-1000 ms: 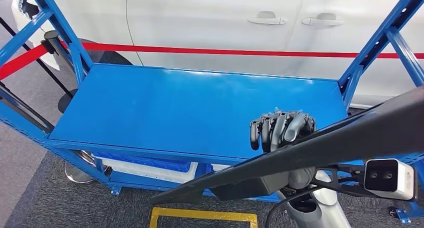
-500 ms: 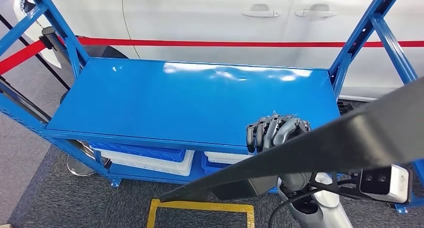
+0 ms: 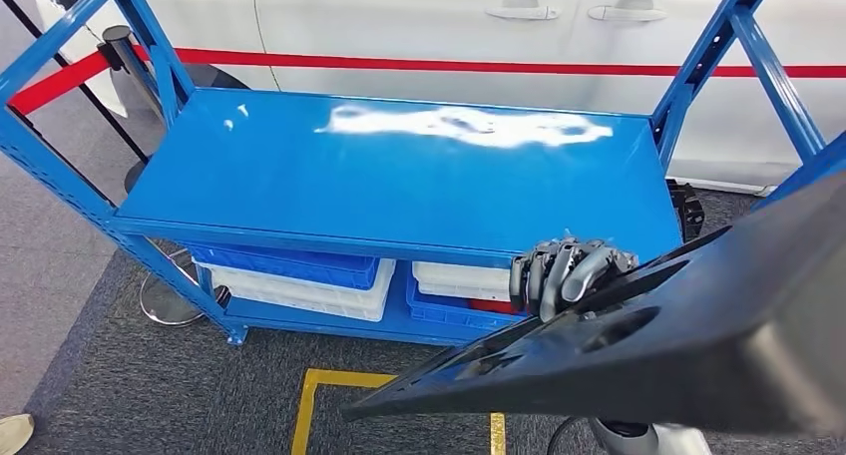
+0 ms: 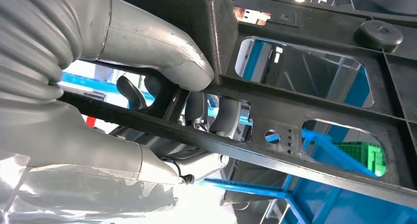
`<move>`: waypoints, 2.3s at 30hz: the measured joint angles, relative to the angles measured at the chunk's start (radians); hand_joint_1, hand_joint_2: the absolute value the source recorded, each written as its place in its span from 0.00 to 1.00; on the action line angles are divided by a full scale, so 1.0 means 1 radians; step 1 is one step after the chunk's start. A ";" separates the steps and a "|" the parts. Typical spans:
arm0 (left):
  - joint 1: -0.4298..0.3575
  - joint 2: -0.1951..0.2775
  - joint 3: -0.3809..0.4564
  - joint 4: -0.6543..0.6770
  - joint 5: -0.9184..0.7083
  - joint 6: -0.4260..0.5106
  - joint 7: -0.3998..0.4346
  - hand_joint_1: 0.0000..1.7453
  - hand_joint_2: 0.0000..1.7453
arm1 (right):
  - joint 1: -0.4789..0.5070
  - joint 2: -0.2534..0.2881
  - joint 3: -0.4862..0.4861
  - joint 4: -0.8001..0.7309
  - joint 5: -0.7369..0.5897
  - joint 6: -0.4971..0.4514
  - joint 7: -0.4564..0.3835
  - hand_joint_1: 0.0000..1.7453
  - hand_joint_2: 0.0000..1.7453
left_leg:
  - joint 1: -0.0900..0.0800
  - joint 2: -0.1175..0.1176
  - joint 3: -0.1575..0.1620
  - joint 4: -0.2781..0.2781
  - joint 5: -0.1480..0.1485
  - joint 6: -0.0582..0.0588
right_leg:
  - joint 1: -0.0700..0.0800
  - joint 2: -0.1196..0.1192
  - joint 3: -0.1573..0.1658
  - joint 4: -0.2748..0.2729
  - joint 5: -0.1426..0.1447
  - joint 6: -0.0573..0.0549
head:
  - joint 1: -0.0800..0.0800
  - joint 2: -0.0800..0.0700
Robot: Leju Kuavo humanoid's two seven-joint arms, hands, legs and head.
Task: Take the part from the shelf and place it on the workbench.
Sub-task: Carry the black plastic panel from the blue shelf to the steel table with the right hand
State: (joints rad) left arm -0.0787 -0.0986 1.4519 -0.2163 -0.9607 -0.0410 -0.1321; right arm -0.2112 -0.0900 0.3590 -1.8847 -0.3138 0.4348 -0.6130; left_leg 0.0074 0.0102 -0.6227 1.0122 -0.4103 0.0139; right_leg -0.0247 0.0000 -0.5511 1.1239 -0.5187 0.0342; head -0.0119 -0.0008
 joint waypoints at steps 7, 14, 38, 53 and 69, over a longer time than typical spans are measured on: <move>-0.001 0.009 0.000 0.000 -0.004 -0.006 -0.020 0.00 1.00 | 0.010 -0.003 -0.013 -0.032 0.001 0.046 0.005 0.88 1.00 | 0.004 -0.003 -0.048 0.077 -0.056 -0.043 | 0.004 -0.003 0.021 -0.099 0.011 -0.061 | -0.001 0.000; -0.005 0.028 0.000 0.000 -0.007 -0.015 -0.026 0.00 1.00 | 0.035 -0.004 -0.016 -0.053 -0.001 0.050 0.012 0.88 1.00 | 0.001 -0.005 0.013 0.222 -0.107 -0.032 | 0.021 -0.003 -0.079 -0.092 0.088 -0.070 | -0.001 0.000; -0.013 0.077 -0.018 -0.004 -0.024 -0.020 -0.053 0.00 1.00 | 0.074 -0.004 -0.043 -0.070 0.103 0.023 -0.044 0.88 1.00 | 0.001 -0.001 -0.031 0.083 -0.060 -0.041 | 0.004 -0.008 0.044 -0.107 0.001 -0.062 | -0.005 0.000; -0.013 0.095 -0.018 -0.006 -0.013 0.037 -0.091 0.00 1.00 | 0.068 0.000 -0.031 -0.049 0.221 0.011 -0.063 0.88 1.00 | -0.006 0.010 0.079 -0.035 -0.034 0.012 | 0.016 -0.051 -0.015 -0.046 -0.020 -0.032 | -0.004 0.000; -0.012 0.090 -0.016 -0.006 0.013 0.068 -0.104 0.00 1.00 | -0.028 0.022 0.147 0.073 0.196 0.047 -0.041 0.88 1.00 | -0.004 -0.053 -0.022 0.108 -0.086 -0.037 | 0.001 0.012 -0.010 -0.099 0.041 -0.057 | -0.009 0.000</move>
State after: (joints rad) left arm -0.0910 -0.0087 1.4355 -0.2220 -0.9473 0.0265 -0.2361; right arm -0.2394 -0.0680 0.5062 -1.8115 -0.1176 0.4817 -0.6539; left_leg 0.0039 -0.0429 -0.6446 1.1207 -0.4968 -0.0233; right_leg -0.0236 0.0119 -0.5613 1.0252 -0.4775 -0.0229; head -0.0212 -0.0008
